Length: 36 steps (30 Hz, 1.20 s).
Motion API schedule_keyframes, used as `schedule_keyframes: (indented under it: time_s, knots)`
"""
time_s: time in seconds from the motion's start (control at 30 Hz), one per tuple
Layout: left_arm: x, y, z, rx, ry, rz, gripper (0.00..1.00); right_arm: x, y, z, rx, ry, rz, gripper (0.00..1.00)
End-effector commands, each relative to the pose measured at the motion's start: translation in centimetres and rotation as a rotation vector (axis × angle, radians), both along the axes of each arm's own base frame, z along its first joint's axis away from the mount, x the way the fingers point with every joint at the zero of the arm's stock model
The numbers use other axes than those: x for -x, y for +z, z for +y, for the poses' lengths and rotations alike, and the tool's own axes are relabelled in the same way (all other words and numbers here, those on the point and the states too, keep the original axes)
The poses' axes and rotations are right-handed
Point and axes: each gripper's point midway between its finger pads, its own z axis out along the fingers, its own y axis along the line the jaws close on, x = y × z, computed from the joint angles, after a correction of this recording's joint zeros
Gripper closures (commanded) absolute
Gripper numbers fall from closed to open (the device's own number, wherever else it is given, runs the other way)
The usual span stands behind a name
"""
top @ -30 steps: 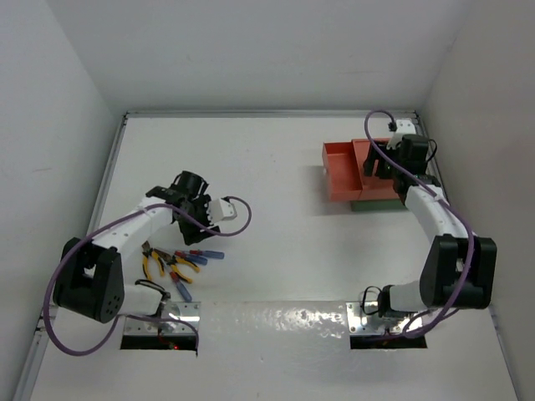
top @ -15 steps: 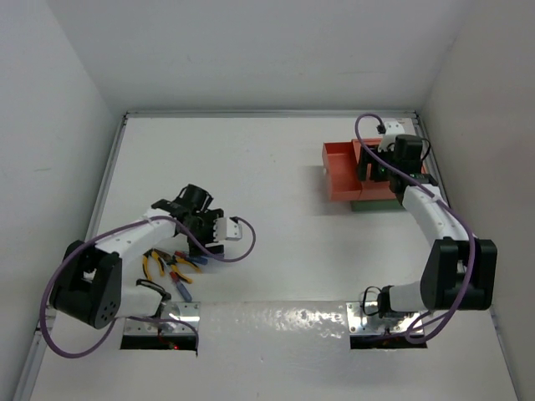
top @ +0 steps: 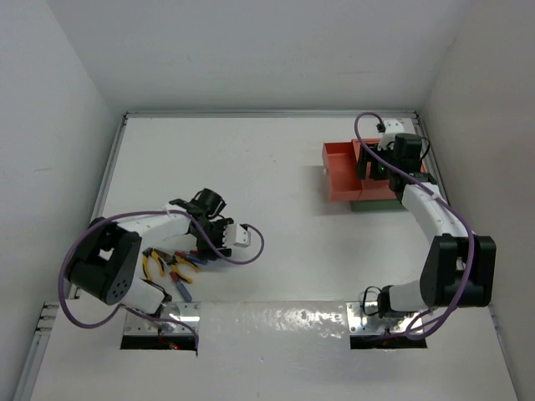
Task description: Sort the tools into containers
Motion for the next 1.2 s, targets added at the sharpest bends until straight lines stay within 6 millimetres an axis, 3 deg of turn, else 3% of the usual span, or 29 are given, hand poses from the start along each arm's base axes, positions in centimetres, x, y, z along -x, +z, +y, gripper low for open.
schedule_keyframes:
  time_s: [0.0,0.03,0.1,0.2,0.27,0.3,0.33,0.57,0.63,0.67,0.7,0.73,0.77,0.8,0.83,0.87,0.93,0.97,1.03,1.1,1.17]
  knots:
    - [-1.5,-0.7,-0.3,-0.014,0.003,-0.04,0.43,1.3,-2.1,0.2,-0.02,-0.003,0.088,0.26]
    - [-1.4,-1.0,-0.3,-0.018,-0.001,-0.031,0.51,1.4,-2.0,0.1,-0.018,-0.008,0.085,0.26]
    - [-1.1,-1.7,-0.2,-0.034,-0.006,0.0,0.58,1.4,-1.9,0.0,-0.012,-0.014,0.087,0.26]
    - [-2.1,-1.9,-0.7,-0.018,0.005,-0.02,0.76,1.5,-1.8,-0.1,-0.008,-0.02,0.079,0.26]
    - [-3.7,-1.7,-1.5,0.007,0.018,-0.065,0.83,1.4,-1.7,-0.2,-0.013,-0.027,0.073,0.26]
    - [-4.9,-1.1,-2.2,0.024,0.034,-0.09,0.95,1.6,-1.9,-0.2,-0.014,-0.03,0.076,0.26]
    - [-6.2,-1.0,-2.6,0.032,0.053,-0.121,0.98,1.5,-1.9,-0.2,-0.016,-0.033,0.074,0.26]
    - [-13.7,1.2,-5.4,0.072,0.247,-0.211,1.0,2.0,-2.7,-0.5,-0.01,-0.052,0.097,0.26]
    - [-17.2,4.2,-7.2,0.139,0.397,-0.241,1.0,2.0,-2.9,-0.8,-0.004,-0.072,0.102,0.26]
    - [-18.3,4.4,-7.6,0.141,0.459,-0.232,1.0,2.1,-3.0,-0.8,-0.01,-0.084,0.107,0.26]
    - [-20.9,7.6,-9.2,0.221,0.563,-0.253,1.0,1.9,-3.1,-1.0,-0.008,-0.096,0.11,0.26]
    - [-21.4,7.6,-9.7,0.226,0.613,-0.216,1.0,2.0,-3.3,-1.1,-0.01,-0.105,0.119,0.26]
    - [-22.5,8.8,-10.6,0.268,0.656,-0.206,1.0,2.0,-3.4,-1.1,-0.019,-0.118,0.125,0.26]
    - [-24.5,12.3,-12.4,0.369,0.745,-0.204,1.0,1.9,-3.6,-1.2,-0.02,-0.132,0.132,0.27]
    - [-24.8,12.3,-13.3,0.396,0.779,-0.152,1.0,1.9,-3.7,-1.3,-0.025,-0.145,0.136,0.27]
    - [-26.3,15.5,-14.9,0.493,0.844,-0.137,1.0,1.9,-3.8,-1.4,-0.027,-0.152,0.136,0.27]
    - [-27.1,17.1,-16.6,0.575,0.893,-0.074,1.0,1.9,-4.0,-1.5,-0.028,-0.169,0.141,0.27]
    - [-27.8,19.4,-17.7,0.652,0.939,-0.044,1.0,2.0,-4.1,-1.7,-0.025,-0.178,0.143,0.27]
    - [-28.3,21.7,-19.2,0.752,0.971,0.012,1.0,2.0,-4.0,-1.8,-0.023,-0.19,0.143,0.27]
    - [-28.9,25.4,-20.5,0.894,1.007,0.039,1.0,1.9,-3.9,-1.9,-0.025,-0.195,0.138,0.27]
    - [-28.8,27.1,-21.4,0.987,1.056,0.09,1.0,2.0,-4.0,-2.3,-0.02,-0.227,0.139,0.27]
